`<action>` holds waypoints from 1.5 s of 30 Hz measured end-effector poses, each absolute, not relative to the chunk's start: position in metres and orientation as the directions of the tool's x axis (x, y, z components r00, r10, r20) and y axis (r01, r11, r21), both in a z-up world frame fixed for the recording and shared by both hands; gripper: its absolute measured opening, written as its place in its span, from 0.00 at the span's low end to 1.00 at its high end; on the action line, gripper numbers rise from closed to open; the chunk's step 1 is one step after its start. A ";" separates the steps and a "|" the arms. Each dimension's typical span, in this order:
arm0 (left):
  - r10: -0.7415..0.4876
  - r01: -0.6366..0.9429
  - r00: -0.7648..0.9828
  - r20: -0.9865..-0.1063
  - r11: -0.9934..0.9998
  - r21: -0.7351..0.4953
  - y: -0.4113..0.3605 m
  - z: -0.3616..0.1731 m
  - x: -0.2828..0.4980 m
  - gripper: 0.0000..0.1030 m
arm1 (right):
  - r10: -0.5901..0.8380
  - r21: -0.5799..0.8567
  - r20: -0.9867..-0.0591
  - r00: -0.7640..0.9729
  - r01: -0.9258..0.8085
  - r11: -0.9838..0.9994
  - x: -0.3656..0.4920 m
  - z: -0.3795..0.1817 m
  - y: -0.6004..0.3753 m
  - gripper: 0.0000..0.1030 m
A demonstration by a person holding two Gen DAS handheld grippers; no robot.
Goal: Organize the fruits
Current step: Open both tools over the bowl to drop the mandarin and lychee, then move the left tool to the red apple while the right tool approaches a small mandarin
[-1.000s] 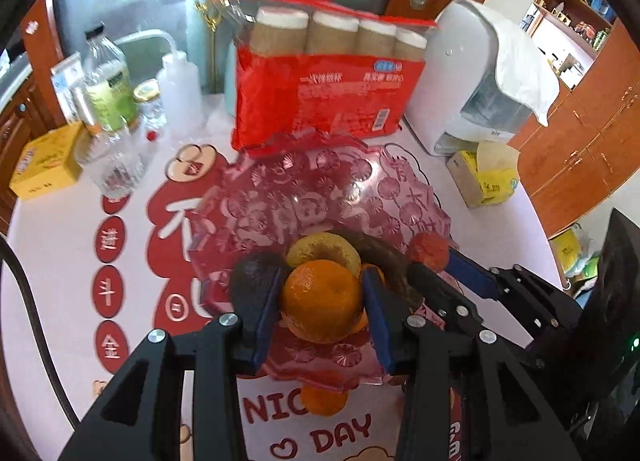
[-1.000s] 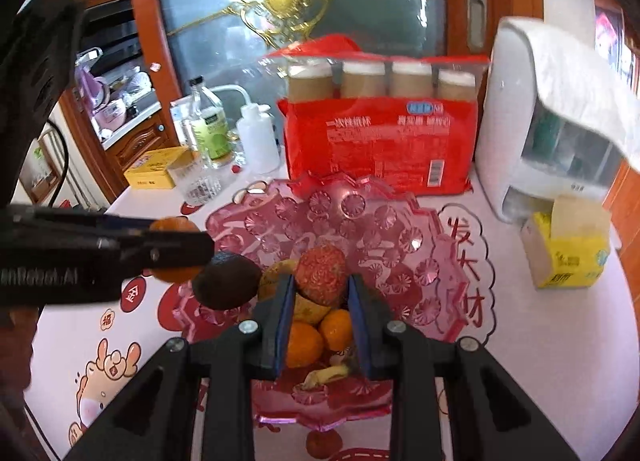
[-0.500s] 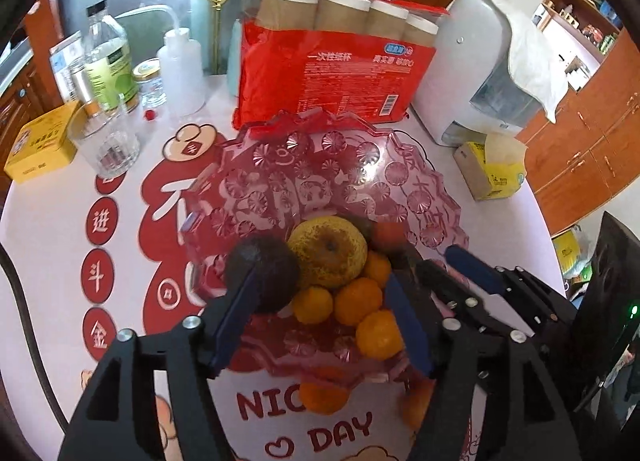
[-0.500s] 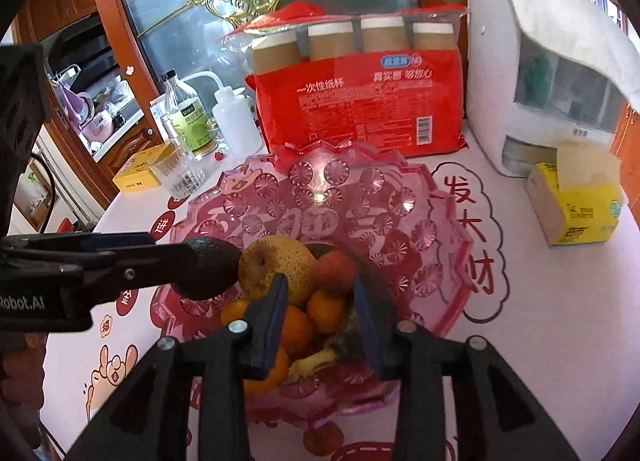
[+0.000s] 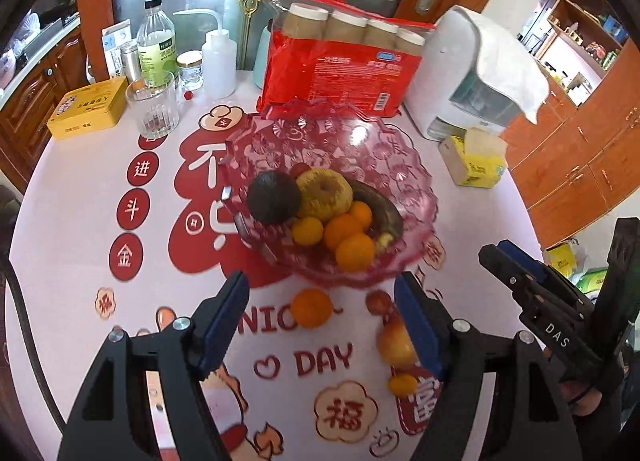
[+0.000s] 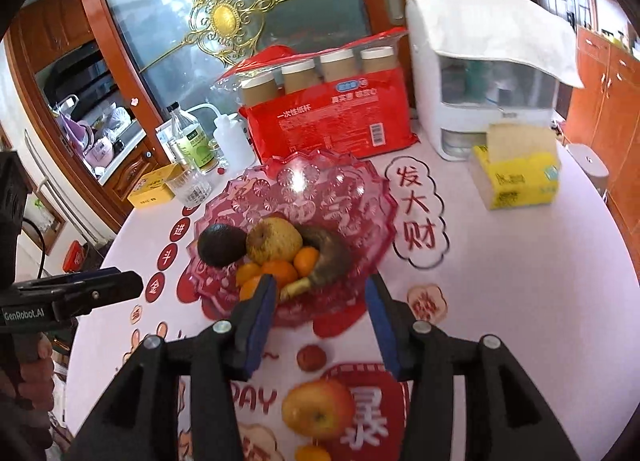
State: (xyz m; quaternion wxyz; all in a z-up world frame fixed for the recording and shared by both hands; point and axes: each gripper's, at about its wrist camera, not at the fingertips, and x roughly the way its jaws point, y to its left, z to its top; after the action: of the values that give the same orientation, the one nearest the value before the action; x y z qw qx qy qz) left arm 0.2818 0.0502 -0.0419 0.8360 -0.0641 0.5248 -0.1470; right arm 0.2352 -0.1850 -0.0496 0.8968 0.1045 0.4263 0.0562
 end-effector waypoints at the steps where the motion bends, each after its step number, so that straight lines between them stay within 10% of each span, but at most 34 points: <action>1: -0.313 0.182 0.407 -0.858 0.948 -0.260 0.049 -0.039 0.276 0.72 | 0.192 0.240 -0.754 0.628 -0.009 0.971 0.230 -0.048 -0.187 0.47; 45: -0.295 0.265 0.049 -0.954 0.925 -0.272 -0.074 -0.153 0.258 0.93 | 0.222 0.173 -0.790 0.571 -0.140 0.975 0.103 -0.168 -0.165 0.56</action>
State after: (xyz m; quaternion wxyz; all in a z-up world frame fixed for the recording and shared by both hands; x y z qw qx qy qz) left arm 0.2577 -0.0742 -0.1531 0.7241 -0.0115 0.6620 -0.1932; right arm 0.1033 -0.1650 -0.1685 0.8851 0.0453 0.4517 0.1023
